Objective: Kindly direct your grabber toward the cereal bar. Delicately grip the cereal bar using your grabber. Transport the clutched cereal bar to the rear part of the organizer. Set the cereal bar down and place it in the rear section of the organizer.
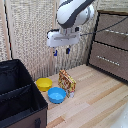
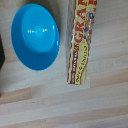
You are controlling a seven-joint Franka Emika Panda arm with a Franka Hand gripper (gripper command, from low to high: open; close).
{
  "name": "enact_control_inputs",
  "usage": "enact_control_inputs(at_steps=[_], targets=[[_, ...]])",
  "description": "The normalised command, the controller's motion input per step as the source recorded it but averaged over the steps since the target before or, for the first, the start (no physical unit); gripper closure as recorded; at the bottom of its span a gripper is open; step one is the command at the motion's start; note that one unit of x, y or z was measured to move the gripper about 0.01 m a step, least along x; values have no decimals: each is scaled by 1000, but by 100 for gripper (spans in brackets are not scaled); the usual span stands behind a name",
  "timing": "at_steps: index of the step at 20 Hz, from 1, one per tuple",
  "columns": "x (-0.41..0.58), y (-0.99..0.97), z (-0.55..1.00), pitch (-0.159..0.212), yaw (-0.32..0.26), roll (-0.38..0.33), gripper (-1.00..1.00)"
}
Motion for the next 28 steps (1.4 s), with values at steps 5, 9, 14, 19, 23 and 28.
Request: enact_control_inputs(at_steps=[5,9,14,19,23,28], targets=[[-516,-254,-379,0,-76,3,-100],[-486,-116,-290,0,-91,-3,-100],[-243,-16,-346,0,-60,-1,-100],[-26,-37,-357,-5,-6,-9,-100],[0,-62,-310,-18,0,-3,-100],[0,-143,-323,-8,-4,0,-100]])
